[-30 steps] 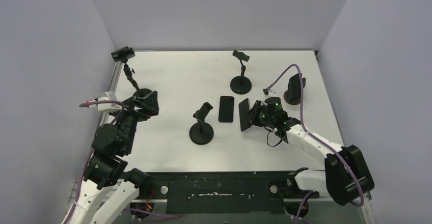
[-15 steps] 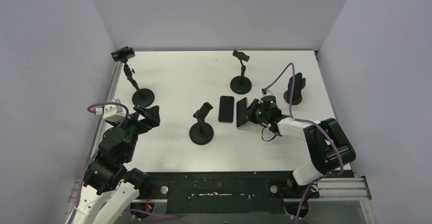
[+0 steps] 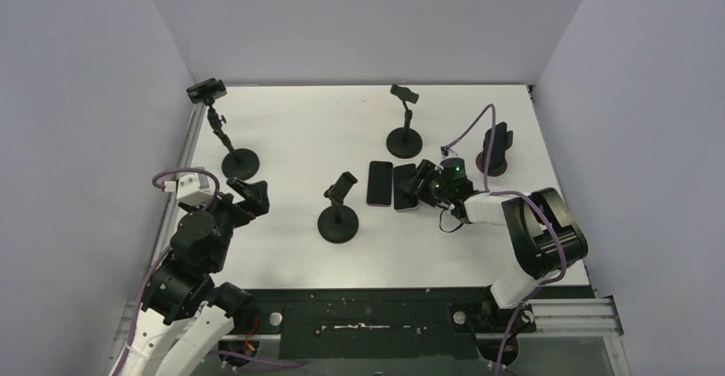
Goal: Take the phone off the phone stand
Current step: Place the phone at the center of the board, then pick up the phone stand with the phone at the center of the board, then pick up the phone stand at the center of the board, then place the phone stand at the center of the board, then remove the phone from the phone stand.
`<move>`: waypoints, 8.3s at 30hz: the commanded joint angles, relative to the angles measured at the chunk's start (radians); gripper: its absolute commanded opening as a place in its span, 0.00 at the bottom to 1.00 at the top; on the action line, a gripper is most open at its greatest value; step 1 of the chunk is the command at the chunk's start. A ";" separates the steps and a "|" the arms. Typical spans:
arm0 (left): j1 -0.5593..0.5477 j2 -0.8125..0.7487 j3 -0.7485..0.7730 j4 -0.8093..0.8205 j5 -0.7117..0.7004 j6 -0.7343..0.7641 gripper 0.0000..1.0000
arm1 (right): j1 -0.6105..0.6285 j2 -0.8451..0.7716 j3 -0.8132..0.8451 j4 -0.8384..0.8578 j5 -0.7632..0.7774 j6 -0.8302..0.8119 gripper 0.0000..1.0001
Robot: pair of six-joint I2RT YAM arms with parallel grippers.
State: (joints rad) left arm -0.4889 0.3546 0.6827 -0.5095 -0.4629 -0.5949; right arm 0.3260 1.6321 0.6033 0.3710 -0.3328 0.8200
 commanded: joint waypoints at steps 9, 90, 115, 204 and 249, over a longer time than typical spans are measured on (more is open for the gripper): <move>0.003 0.227 0.179 -0.024 -0.211 0.089 0.97 | -0.006 -0.214 0.018 -0.279 0.163 -0.061 0.86; 0.388 0.727 0.061 1.011 0.592 0.556 0.00 | 0.327 -0.464 0.345 -0.281 -0.184 -0.386 0.81; 0.273 0.402 -0.107 0.892 0.480 0.590 0.00 | 0.430 -0.238 0.410 -0.200 -0.027 -0.476 0.27; 0.150 0.224 -0.241 0.966 0.625 0.554 0.00 | 0.094 0.480 1.440 -0.579 -0.245 -0.025 0.66; 0.016 0.532 -0.144 1.484 1.392 0.175 0.00 | 0.548 -0.442 0.694 -0.542 -0.410 -0.725 1.00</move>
State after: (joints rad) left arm -0.4587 0.9092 0.4431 0.8948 0.9562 -0.4656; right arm 0.8532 1.1793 1.2350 -0.1772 -0.7990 0.1188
